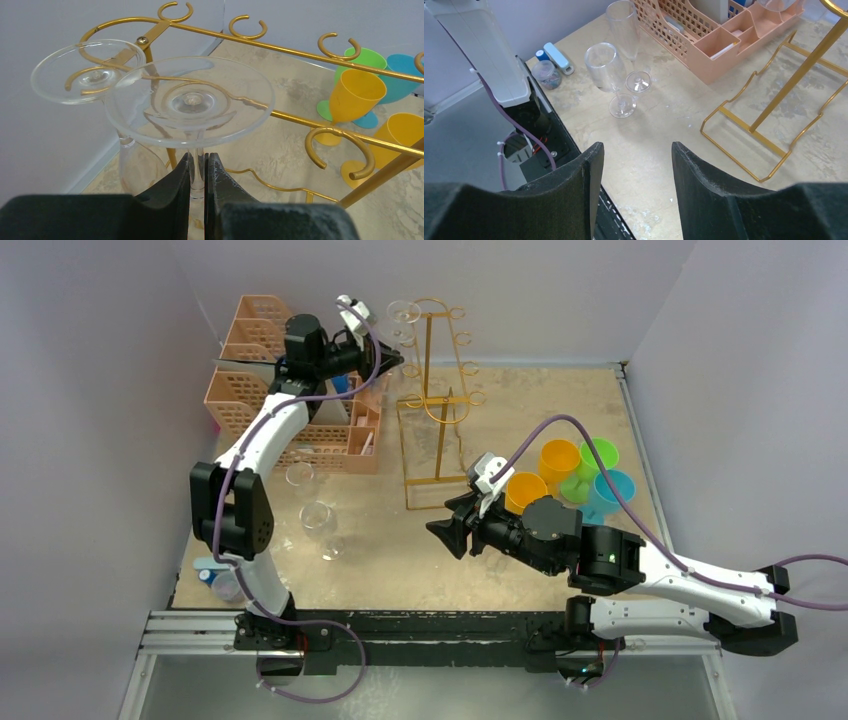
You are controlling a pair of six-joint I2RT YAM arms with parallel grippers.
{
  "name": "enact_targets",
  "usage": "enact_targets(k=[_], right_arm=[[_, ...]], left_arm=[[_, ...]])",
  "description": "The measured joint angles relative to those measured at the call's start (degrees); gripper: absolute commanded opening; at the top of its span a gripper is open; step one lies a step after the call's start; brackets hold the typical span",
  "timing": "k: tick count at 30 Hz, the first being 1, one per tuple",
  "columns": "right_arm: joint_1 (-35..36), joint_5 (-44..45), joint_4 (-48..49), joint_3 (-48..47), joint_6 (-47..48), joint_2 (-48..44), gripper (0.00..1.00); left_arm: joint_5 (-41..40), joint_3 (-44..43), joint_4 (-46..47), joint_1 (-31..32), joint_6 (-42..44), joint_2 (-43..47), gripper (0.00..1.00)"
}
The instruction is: Place the wine glass upside down on the wine glass rack
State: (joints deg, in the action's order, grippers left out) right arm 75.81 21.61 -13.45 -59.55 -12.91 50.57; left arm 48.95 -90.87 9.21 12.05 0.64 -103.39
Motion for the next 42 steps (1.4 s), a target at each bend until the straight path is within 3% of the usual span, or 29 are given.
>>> enact_targets(k=[42], right_arm=[[0.0, -0.09, 0.02, -0.33, -0.17, 1.16, 0.55]], left_arm=[[6.45, -1.68, 4.92, 0.35, -3.04, -3.96, 0.0]])
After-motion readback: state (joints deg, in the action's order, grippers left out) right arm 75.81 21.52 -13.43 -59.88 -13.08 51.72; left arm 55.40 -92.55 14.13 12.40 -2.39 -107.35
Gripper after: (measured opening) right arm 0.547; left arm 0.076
